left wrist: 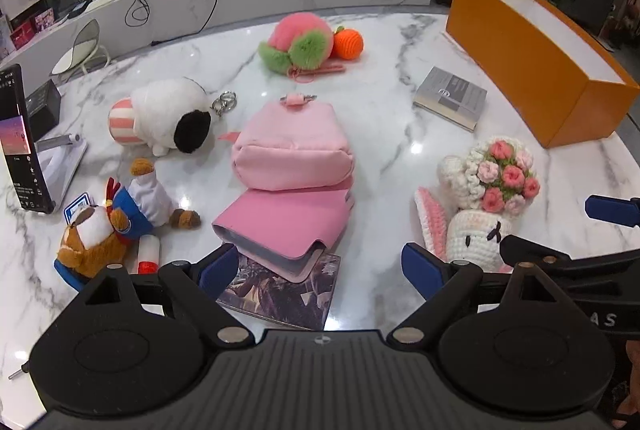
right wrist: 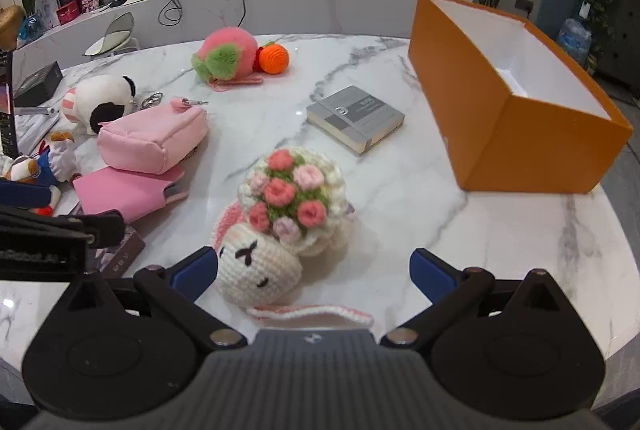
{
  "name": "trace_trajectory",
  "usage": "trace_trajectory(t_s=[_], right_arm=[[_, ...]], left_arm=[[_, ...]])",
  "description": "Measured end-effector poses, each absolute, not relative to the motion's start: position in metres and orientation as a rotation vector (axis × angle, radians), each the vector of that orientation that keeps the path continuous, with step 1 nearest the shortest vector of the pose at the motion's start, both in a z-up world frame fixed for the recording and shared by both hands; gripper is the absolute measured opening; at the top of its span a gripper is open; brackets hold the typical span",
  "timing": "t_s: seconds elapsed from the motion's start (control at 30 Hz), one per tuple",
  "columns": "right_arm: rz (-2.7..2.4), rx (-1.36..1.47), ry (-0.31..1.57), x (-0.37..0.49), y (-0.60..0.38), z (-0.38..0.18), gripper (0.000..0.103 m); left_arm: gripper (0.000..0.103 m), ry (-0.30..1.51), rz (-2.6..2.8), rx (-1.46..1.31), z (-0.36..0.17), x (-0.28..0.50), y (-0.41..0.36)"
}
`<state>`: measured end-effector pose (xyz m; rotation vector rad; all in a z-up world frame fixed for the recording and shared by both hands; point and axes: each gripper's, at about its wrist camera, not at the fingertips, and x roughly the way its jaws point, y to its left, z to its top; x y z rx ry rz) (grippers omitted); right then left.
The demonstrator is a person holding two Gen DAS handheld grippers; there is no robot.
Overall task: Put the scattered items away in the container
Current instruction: 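Move both tools toward the pink backpack and crocheted bunny bouquet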
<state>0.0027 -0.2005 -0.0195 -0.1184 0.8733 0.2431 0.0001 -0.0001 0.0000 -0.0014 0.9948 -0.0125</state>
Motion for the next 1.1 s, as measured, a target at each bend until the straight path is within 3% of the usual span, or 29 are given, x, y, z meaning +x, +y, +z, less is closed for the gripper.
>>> trace_trajectory(t_s=[1.1], right_arm=[[0.234, -0.083, 0.869, 0.0062, -0.2030, -0.0196, 0.103]], left_arm=[[0.103, 0.961, -0.008, 0.022, 0.0035, 0.0015, -0.0021]])
